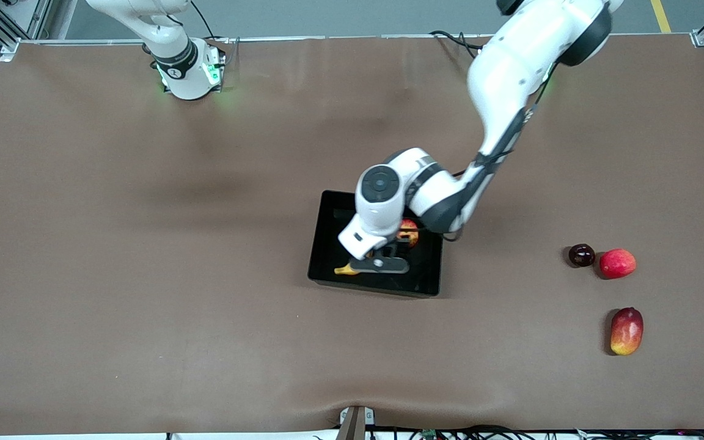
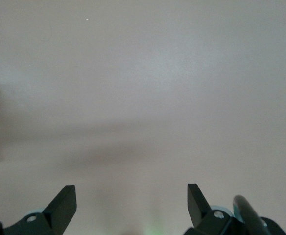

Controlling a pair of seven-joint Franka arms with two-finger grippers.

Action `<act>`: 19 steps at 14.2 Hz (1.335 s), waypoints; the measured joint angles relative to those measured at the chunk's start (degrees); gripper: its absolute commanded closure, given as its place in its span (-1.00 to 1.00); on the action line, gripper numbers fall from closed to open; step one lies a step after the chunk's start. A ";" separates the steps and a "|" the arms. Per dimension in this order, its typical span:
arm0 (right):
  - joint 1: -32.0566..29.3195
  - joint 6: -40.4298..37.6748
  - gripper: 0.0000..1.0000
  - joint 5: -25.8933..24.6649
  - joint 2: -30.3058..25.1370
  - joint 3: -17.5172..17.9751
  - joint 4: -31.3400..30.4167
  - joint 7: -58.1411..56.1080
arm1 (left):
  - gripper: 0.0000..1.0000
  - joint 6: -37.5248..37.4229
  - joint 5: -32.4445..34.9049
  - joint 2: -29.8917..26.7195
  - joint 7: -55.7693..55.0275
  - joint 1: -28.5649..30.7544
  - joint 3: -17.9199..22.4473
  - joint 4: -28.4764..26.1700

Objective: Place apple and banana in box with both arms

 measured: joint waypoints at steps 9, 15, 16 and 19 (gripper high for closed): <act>-0.94 0.00 -1.00 0.23 0.02 0.00 -0.08 0.01 | -1.00 -21.17 -7.77 -22.59 12.74 18.51 -0.44 -0.39; -0.94 -0.42 -1.00 0.31 0.02 0.31 -0.10 0.01 | -1.00 -28.10 -9.68 -28.60 24.75 26.48 -0.45 -1.06; -0.93 -0.61 -1.00 0.44 0.02 0.51 -0.10 0.01 | -1.00 -28.40 -10.80 -30.05 26.48 27.31 -0.27 -1.58; -0.24 -1.26 -1.00 1.97 0.02 1.26 -0.09 0.01 | -1.00 -28.77 -15.52 -35.73 29.07 27.22 2.93 -5.56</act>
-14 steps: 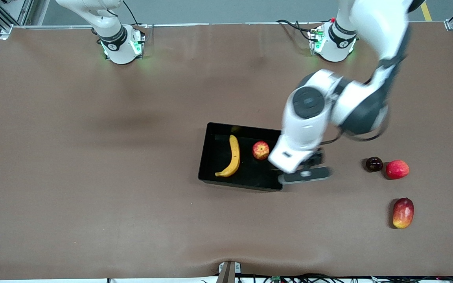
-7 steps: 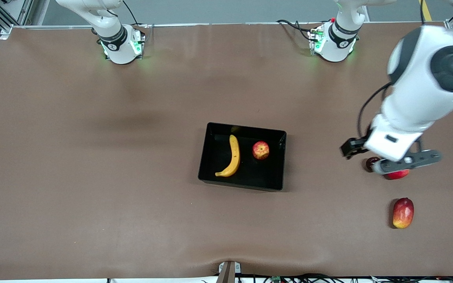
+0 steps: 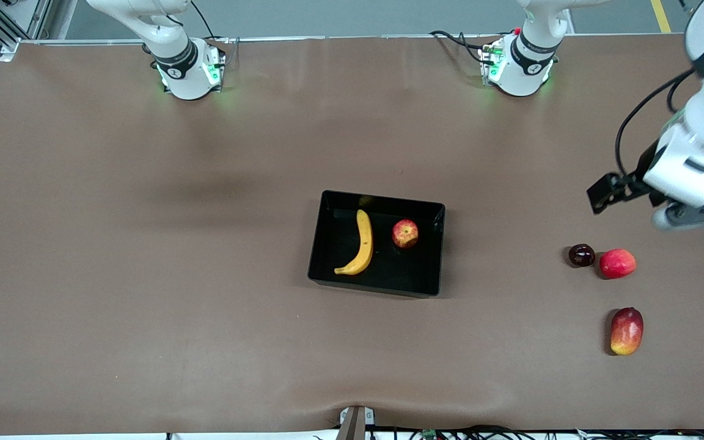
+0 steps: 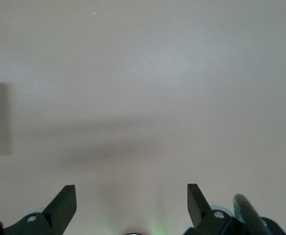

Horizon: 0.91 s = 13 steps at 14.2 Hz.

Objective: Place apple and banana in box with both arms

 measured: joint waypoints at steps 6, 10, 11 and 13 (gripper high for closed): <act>1.07 -0.29 -1.00 0.32 0.00 0.23 -0.11 0.00 | -1.00 0.34 -6.02 -9.87 5.54 -9.66 16.04 -10.58; 1.04 -0.30 -1.00 0.32 0.00 0.06 -0.17 0.00 | -1.00 0.35 -6.03 -13.52 5.55 -7.62 12.05 -14.93; 1.02 -0.30 -1.00 0.32 0.00 -0.01 -0.17 0.00 | -1.00 0.35 -6.03 -14.11 5.55 -7.27 10.94 -15.43; 0.95 -0.30 -1.00 0.32 0.00 -0.16 -0.17 0.00 | -1.00 0.34 -6.03 -15.24 5.62 -7.24 10.29 -16.44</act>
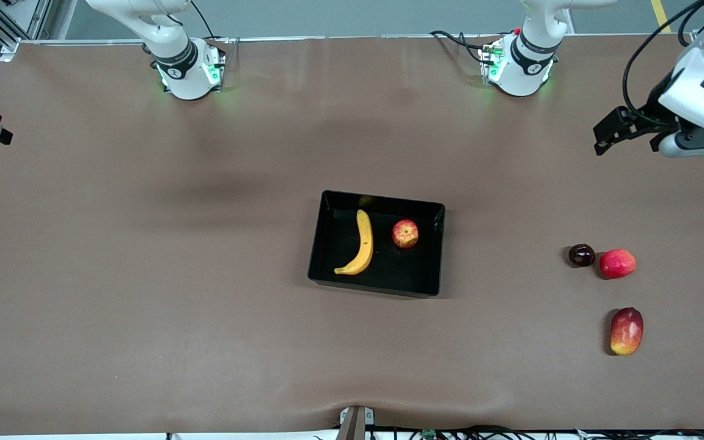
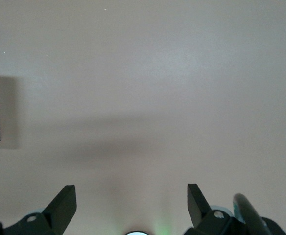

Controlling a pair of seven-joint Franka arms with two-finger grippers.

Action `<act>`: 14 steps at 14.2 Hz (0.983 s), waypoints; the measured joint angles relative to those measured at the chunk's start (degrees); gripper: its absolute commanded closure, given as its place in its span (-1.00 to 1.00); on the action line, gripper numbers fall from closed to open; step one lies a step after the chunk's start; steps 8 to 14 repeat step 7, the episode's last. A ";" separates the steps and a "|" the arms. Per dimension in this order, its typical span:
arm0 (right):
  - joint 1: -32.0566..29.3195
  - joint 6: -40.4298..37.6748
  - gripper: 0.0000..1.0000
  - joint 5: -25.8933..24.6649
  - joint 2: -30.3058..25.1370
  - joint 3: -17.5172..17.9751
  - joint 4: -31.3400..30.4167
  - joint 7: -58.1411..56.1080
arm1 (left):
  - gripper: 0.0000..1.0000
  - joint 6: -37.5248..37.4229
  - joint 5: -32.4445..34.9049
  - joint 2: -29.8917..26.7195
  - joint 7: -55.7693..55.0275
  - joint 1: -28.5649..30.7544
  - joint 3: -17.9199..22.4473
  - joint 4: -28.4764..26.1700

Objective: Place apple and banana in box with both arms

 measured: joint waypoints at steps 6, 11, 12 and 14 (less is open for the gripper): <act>-0.16 0.00 -1.00 0.00 0.00 -0.20 0.00 0.00 | -1.00 -0.03 0.00 -1.23 3.20 0.95 0.41 0.97; -0.16 0.00 -1.00 0.00 -0.01 -0.21 0.00 0.00 | -1.00 -0.16 0.00 -1.23 3.22 1.01 0.41 1.23; -0.16 0.00 -1.00 0.00 -0.01 -0.21 0.00 0.00 | -1.00 -0.16 0.00 -1.23 3.22 1.01 0.41 1.23; -0.16 0.00 -1.00 0.00 -0.01 -0.21 0.00 0.00 | -1.00 -0.16 0.00 -1.23 3.22 1.01 0.41 1.23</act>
